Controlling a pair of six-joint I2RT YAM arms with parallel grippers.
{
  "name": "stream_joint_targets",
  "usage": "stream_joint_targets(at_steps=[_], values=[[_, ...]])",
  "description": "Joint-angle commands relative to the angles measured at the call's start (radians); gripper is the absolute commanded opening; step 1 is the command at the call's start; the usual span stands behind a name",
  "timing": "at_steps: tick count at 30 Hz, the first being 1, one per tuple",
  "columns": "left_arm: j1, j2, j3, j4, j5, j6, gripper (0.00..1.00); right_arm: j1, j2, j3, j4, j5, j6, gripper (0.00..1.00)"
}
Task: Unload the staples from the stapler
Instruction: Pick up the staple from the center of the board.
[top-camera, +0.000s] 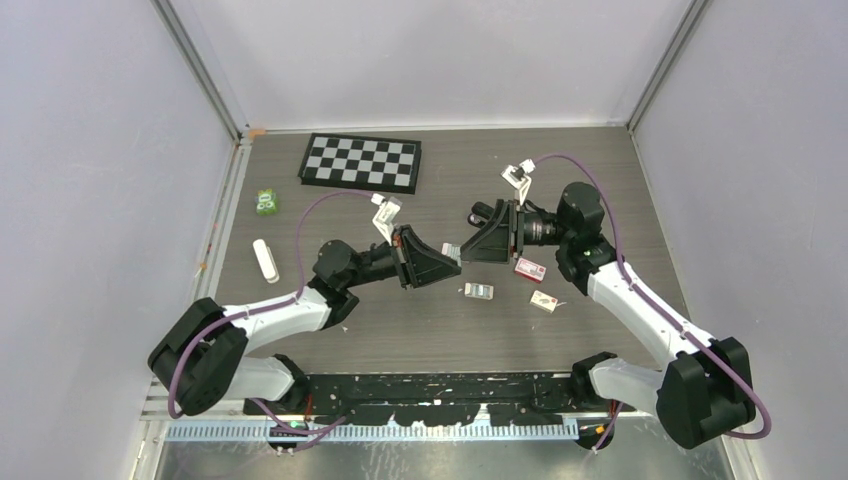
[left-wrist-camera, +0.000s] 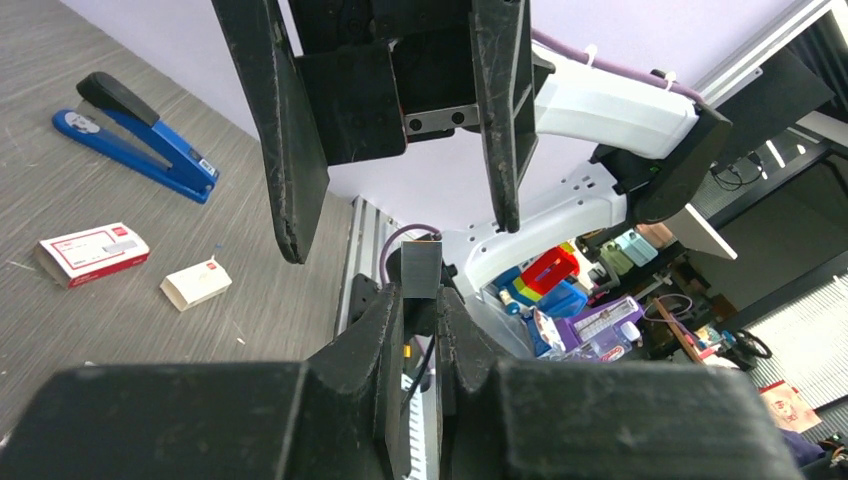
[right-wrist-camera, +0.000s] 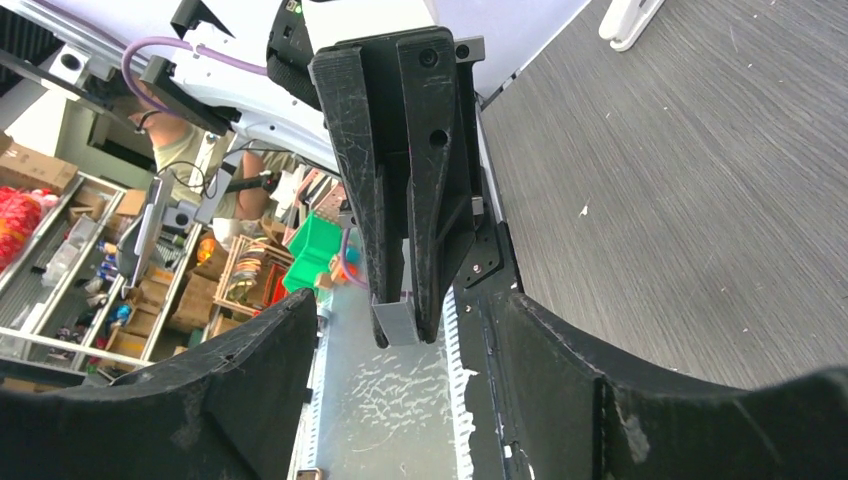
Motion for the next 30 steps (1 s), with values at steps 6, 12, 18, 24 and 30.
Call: stream_joint_targets(at_steps=[6,12,18,24,30], values=[[-0.017,0.008,-0.004,0.099,-0.049,-0.01,0.01,0.019,-0.025,0.043,0.054,-0.014,0.01,0.7],[-0.027,0.021,-0.005,0.101,-0.062,-0.005,0.01,0.023,-0.03,0.044,0.057,-0.013,0.005,0.63],[-0.036,0.043,-0.001,0.125,-0.068,-0.01,0.01,0.029,-0.028,0.044,0.054,-0.014,0.0,0.55],[-0.04,0.041,-0.002,0.131,-0.077,-0.013,0.01,0.03,-0.027,0.057,-0.005,-0.015,-0.049,0.46],[-0.04,0.04,-0.014,0.131,-0.087,-0.01,0.01,0.03,-0.026,0.059,-0.022,-0.01,-0.07,0.42]])
